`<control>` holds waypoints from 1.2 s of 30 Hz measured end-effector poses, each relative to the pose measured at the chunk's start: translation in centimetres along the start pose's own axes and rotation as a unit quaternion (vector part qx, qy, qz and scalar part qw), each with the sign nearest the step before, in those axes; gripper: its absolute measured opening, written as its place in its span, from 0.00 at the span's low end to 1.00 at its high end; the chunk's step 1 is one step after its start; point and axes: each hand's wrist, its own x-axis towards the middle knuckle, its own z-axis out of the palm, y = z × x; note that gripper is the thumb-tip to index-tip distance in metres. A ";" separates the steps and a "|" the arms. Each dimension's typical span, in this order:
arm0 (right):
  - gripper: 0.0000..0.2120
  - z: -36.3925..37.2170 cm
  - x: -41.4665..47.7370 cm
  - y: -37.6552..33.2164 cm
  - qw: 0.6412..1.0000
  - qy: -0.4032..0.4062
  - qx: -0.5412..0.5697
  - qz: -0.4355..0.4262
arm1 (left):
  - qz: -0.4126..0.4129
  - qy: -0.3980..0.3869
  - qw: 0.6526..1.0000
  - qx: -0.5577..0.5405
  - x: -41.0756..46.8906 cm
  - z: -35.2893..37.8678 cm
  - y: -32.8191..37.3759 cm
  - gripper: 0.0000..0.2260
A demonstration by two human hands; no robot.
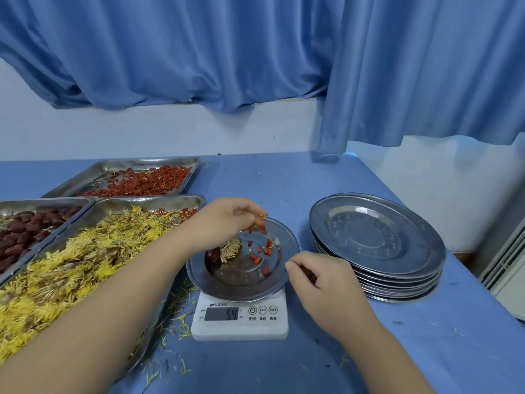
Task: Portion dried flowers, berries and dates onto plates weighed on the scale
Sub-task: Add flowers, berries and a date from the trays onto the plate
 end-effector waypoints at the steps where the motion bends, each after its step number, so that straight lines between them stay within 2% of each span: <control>1: 0.13 0.0 0.0 0.0 1.000 0.001 0.003 0.001 | -0.001 -0.001 1.000 -0.008 -0.2 0.0 -0.1 0.12; 5: 0.13 0.2 0.0 0.1 1.000 0.005 0.012 0.007 | -0.007 0.013 0.998 -0.059 -0.8 0.3 -0.3 0.16; 7: 0.13 0.2 0.1 0.2 1.000 0.006 0.013 0.012 | -0.007 0.029 0.995 -0.096 -0.9 0.6 -0.4 0.14; 10: 0.13 0.1 0.1 0.4 1.000 0.009 0.014 0.015 | -0.004 0.052 0.995 -0.087 -0.8 1.1 -0.5 0.11; 15: 0.14 0.0 0.3 0.6 1.000 0.003 0.009 0.011 | -0.008 0.035 0.996 -0.078 -0.6 1.5 -0.7 0.03; 19: 0.13 0.3 0.3 0.6 1.000 -0.005 0.004 0.006 | -0.021 0.039 0.989 -0.142 -0.8 1.4 -1.2 0.09; 24: 0.12 0.4 0.3 0.5 1.000 -0.003 0.014 0.005 | 0.005 0.056 0.971 -0.234 -1.1 0.9 -1.6 0.16; 27: 0.12 0.6 0.3 0.5 1.000 0.002 0.019 0.006 | 0.012 0.068 0.969 -0.238 -1.2 1.1 -1.6 0.22; 36: 0.12 0.5 0.2 0.4 1.000 0.008 0.020 0.000 | 0.019 0.081 0.974 -0.210 -1.4 1.5 -1.2 0.17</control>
